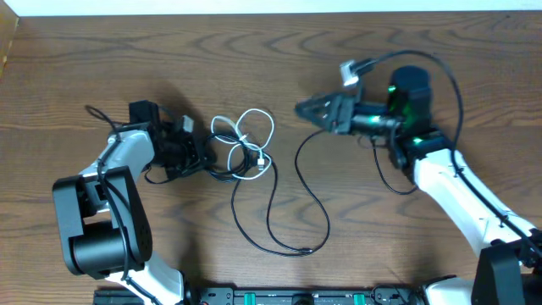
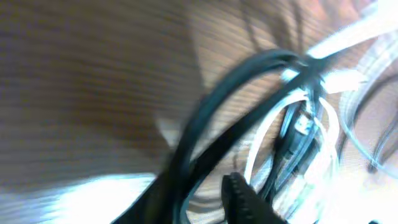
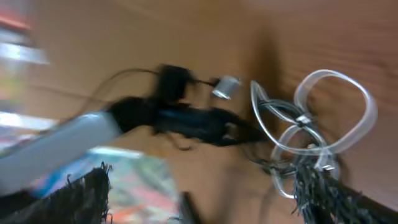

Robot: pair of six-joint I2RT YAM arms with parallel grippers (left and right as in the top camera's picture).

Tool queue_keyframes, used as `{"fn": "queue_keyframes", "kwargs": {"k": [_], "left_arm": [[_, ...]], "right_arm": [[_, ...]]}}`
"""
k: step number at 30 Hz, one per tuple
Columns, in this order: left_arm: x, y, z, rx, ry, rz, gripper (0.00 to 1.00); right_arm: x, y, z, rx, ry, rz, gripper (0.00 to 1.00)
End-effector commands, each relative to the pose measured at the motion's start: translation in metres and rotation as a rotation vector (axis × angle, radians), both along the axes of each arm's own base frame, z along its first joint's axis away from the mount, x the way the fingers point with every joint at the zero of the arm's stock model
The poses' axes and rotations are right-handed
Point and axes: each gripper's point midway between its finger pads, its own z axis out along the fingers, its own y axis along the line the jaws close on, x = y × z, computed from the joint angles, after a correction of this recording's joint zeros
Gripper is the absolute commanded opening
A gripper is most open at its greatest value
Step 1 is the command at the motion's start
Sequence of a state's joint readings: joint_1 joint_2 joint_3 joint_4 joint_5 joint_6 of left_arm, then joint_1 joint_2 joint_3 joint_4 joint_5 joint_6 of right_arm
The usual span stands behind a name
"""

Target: Untangle cables

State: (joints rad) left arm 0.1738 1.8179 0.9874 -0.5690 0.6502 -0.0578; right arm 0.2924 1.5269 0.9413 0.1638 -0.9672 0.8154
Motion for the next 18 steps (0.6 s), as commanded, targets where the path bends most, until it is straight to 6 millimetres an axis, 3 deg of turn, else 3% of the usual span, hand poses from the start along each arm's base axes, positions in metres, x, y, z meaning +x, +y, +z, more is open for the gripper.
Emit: {"fn": "queue_keyframes", "kwargs": {"k": [1,10,18], "left_arm": [[-0.004,-0.022,0.004,-0.065,-0.055,-0.120,0.33],[-0.005,-0.048,0.029,-0.237,-0.195,-0.257,0.34],[-0.013,-0.065,0.051,-0.374,-0.296,-0.349,0.28]], "right_arm": [[0.016,-0.006,-0.033,-0.251,-0.191,-0.086,0.91],[0.004,-0.022,-0.034,-0.518,-0.145,-0.031,0.90],[-0.004,0.002,-0.027,-0.599,-0.277,0.036,0.90]]}}
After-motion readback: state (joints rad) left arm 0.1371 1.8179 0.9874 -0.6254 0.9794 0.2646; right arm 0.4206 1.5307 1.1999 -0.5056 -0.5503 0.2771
